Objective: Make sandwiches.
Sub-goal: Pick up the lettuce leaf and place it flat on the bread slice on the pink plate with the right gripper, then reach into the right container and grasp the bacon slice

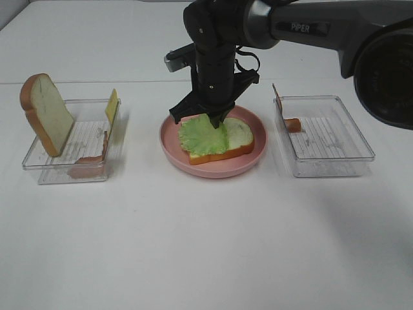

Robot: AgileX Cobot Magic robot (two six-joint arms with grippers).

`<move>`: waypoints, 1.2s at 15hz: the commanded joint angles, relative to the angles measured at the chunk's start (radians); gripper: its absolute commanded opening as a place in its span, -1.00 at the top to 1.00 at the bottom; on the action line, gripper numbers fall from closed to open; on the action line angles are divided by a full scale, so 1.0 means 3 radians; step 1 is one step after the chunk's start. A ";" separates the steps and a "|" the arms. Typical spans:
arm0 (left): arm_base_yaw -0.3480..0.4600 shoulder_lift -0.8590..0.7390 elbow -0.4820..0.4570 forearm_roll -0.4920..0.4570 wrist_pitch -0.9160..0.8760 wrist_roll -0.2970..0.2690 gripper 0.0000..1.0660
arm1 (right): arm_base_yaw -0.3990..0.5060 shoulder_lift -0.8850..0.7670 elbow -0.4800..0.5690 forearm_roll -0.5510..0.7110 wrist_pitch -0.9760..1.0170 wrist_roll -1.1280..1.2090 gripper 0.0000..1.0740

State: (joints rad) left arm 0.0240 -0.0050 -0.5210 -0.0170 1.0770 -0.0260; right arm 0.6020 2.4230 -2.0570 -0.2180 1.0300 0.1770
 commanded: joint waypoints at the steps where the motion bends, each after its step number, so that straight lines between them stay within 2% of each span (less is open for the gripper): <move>1: -0.0013 -0.0023 0.0003 -0.0007 -0.0013 0.0003 -0.87 | -0.0020 0.0050 -0.0017 -0.0210 0.0023 0.0037 1.00; 5: -0.0013 -0.0023 0.0003 -0.0007 -0.0013 0.0003 -0.87 | -0.0020 0.0050 -0.0017 -0.0130 0.0017 0.0037 0.97; 6: -0.0013 -0.0023 0.0003 -0.0007 -0.0013 0.0003 -0.87 | -0.0020 0.0050 -0.0017 -0.0083 0.0017 0.0037 0.55; 8: -0.0013 -0.0023 0.0003 -0.0007 -0.0013 0.0003 -0.87 | -0.0007 0.0050 -0.0017 -0.0157 0.0023 0.0037 -0.45; 10: -0.0013 -0.0023 0.0003 -0.0007 -0.0013 0.0003 -0.87 | -0.0007 0.0033 -0.0023 -0.0227 0.0057 0.0030 -0.85; 18: -0.0013 -0.0023 0.0003 -0.0007 -0.0013 0.0003 -0.87 | -0.0007 -0.0500 -0.0323 -0.0297 0.0580 -0.0300 -0.85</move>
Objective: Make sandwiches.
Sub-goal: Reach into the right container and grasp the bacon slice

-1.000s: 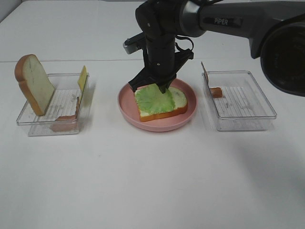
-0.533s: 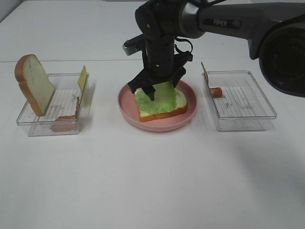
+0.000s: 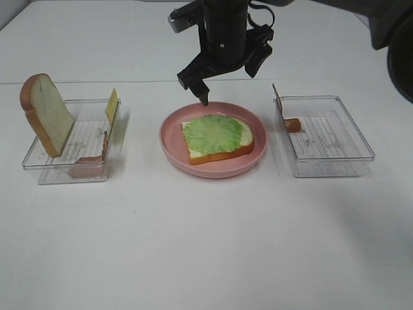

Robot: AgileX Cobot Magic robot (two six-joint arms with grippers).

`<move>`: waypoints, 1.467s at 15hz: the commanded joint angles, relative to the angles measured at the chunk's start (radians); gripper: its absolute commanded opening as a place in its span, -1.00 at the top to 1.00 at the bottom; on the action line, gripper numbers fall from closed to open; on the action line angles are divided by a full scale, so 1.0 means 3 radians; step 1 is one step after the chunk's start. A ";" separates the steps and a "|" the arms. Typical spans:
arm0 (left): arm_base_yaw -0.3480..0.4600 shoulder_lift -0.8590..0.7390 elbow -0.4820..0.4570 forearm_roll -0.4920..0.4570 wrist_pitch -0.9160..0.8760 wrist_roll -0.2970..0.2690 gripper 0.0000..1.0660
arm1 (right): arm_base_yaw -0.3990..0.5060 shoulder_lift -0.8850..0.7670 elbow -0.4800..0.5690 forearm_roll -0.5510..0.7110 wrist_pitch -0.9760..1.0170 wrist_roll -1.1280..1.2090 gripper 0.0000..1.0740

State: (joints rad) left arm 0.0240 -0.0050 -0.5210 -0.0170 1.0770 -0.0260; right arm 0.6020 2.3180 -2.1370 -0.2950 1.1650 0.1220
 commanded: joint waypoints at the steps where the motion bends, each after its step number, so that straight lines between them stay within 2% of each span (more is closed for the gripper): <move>1: -0.0013 -0.0023 0.0003 -0.0007 -0.0013 0.0003 -0.87 | -0.0013 -0.0210 -0.0063 -0.0043 0.0147 -0.0123 -0.85; 5: -0.0013 -0.0023 0.0003 -0.0007 -0.0013 0.0003 -0.87 | -0.0167 -0.0610 -0.0063 -0.0103 0.0243 -0.0153 -0.85; 6: -0.0013 -0.0023 0.0003 -0.0007 -0.0013 0.0003 -0.87 | -0.0350 -0.0663 -0.0063 -0.0087 0.0307 -0.0157 -0.85; 7: -0.0013 -0.0023 0.0003 -0.0007 -0.0013 0.0003 -0.87 | -0.0400 -0.0663 -0.0063 -0.0067 0.0323 -0.0157 -0.85; 10: -0.0013 -0.0023 0.0003 -0.0007 -0.0013 0.0003 -0.87 | -0.0637 -0.0630 -0.0063 0.0303 0.0293 -0.0213 -0.85; 11: -0.0013 -0.0023 0.0003 -0.0007 -0.0013 0.0003 -0.87 | -0.0763 -0.0547 -0.0063 0.0517 0.0233 -0.0257 -0.85; 14: -0.0013 -0.0023 0.0003 -0.0007 -0.0013 0.0003 -0.87 | -0.0860 -0.0330 -0.0060 0.0583 0.0103 -0.0257 -0.85; 22: -0.0013 -0.0023 0.0003 -0.0007 -0.0013 0.0003 -0.87 | -0.0867 0.0283 -0.0060 0.0703 -0.0183 -0.0267 -0.85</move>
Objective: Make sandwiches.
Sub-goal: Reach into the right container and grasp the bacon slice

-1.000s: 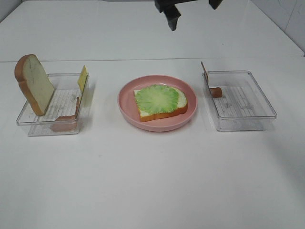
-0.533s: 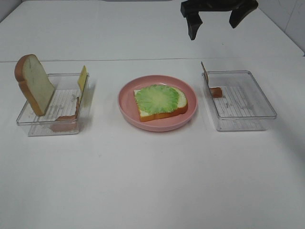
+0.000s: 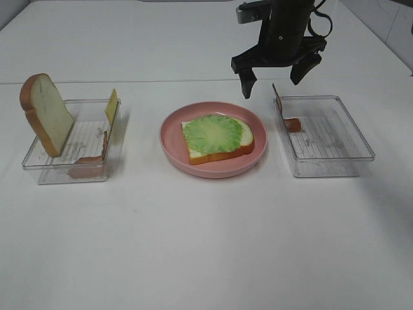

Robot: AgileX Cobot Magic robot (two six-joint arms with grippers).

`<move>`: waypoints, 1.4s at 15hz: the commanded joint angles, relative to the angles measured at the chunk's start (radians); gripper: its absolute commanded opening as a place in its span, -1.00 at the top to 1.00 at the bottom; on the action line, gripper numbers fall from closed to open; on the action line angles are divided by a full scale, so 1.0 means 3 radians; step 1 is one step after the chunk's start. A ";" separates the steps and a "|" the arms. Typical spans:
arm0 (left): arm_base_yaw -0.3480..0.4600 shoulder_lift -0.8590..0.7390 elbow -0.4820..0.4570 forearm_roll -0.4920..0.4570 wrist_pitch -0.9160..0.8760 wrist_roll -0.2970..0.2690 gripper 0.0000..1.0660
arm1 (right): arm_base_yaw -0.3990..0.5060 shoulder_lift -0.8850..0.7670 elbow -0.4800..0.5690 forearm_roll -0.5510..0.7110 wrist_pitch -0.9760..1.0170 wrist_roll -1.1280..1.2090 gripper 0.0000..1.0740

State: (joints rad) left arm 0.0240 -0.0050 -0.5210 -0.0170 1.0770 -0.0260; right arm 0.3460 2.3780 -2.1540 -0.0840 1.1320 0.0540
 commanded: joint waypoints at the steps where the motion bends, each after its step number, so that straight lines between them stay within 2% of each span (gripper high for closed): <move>1: -0.0013 -0.0023 0.0003 -0.0007 -0.0013 0.0003 -0.87 | -0.0013 0.0160 -0.0003 -0.0003 -0.0103 -0.0040 -0.85; 4: -0.0013 -0.0023 0.0003 -0.0007 -0.0013 0.0003 -0.87 | -0.0013 0.0213 -0.0003 -0.0033 -0.0153 -0.0043 -0.85; 10: -0.0013 -0.0023 0.0003 -0.0007 -0.0013 0.0003 -0.87 | -0.0017 0.0213 -0.0003 -0.0390 -0.0260 0.0003 -0.76; 15: -0.0013 -0.0023 0.0003 -0.0007 -0.0013 0.0003 -0.87 | -0.0017 0.0213 -0.0003 -0.0457 -0.0257 0.0010 -0.75; 16: -0.0013 -0.0023 0.0003 -0.0007 -0.0013 0.0003 -0.87 | -0.0017 0.0213 -0.0003 -0.0470 -0.0240 0.0010 -0.61; 17: -0.0013 -0.0023 0.0003 -0.0007 -0.0013 0.0003 -0.87 | -0.0017 0.0213 -0.0003 -0.0463 -0.0237 0.0010 -0.39; 18: -0.0013 -0.0023 0.0003 -0.0007 -0.0013 0.0003 -0.87 | -0.0017 0.0213 -0.0003 -0.0453 -0.0233 0.0010 -0.28; 19: -0.0013 -0.0023 0.0003 -0.0007 -0.0013 0.0003 -0.87 | -0.0017 0.0213 -0.0003 -0.0450 -0.0237 0.0010 0.22; 20: -0.0013 -0.0023 0.0003 -0.0007 -0.0013 0.0003 -0.87 | -0.0017 0.0213 -0.0003 -0.0450 -0.0237 0.0010 0.33; 21: -0.0013 -0.0023 0.0003 -0.0007 -0.0013 0.0003 -0.87 | -0.0017 0.0213 -0.0003 -0.0450 -0.0237 0.0007 0.58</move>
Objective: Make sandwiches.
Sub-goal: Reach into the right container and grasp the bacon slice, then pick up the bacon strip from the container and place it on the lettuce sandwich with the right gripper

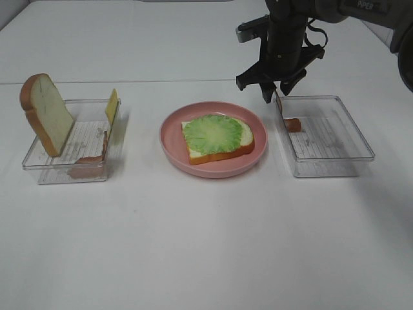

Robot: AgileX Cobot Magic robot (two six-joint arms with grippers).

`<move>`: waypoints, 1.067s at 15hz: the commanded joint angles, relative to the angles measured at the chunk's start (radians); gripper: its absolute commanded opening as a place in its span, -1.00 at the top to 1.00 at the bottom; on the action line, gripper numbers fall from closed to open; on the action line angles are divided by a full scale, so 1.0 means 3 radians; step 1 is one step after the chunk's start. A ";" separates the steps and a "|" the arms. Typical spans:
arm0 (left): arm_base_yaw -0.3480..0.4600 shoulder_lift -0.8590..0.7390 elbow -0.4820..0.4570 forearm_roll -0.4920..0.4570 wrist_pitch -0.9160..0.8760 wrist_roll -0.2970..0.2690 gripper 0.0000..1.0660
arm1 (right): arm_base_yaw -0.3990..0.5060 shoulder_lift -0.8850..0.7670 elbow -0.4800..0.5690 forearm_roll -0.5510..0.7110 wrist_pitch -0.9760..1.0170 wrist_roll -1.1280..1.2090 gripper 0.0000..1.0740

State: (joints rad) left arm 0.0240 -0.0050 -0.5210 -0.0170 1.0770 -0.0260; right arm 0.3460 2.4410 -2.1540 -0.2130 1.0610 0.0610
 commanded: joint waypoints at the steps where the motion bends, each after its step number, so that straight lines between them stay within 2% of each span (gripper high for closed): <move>1: -0.0013 -0.0023 0.0003 -0.0007 -0.0013 0.0003 -0.87 | -0.0017 0.0003 -0.0003 -0.0020 0.0000 -0.0020 0.69; 2: -0.0013 -0.0023 0.0003 -0.0007 -0.0013 0.0003 -0.87 | -0.0017 0.0003 -0.0003 -0.0027 0.0003 -0.0030 1.00; 5: -0.0013 -0.0023 0.0003 -0.0007 -0.0013 0.0003 -0.87 | -0.0017 0.0003 -0.0003 -0.0057 0.0020 -0.0020 1.00; 10: -0.0013 -0.0023 0.0003 -0.0007 -0.0013 0.0003 -0.87 | -0.0013 -0.0310 -0.0070 -0.0073 0.0343 -0.0260 1.00; 13: -0.0013 -0.0023 0.0003 -0.0007 -0.0013 0.0003 -0.87 | -0.0007 -0.0613 -0.0270 -0.0013 0.0577 -0.0293 1.00; 16: -0.0013 -0.0023 0.0003 -0.0007 -0.0013 0.0003 -0.87 | -0.0003 -0.0893 -0.0353 0.0233 0.0650 -0.0293 1.00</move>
State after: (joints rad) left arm 0.0240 -0.0050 -0.5210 -0.0170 1.0770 -0.0260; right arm 0.3460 2.1850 -2.2540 -0.1490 1.2100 -0.0170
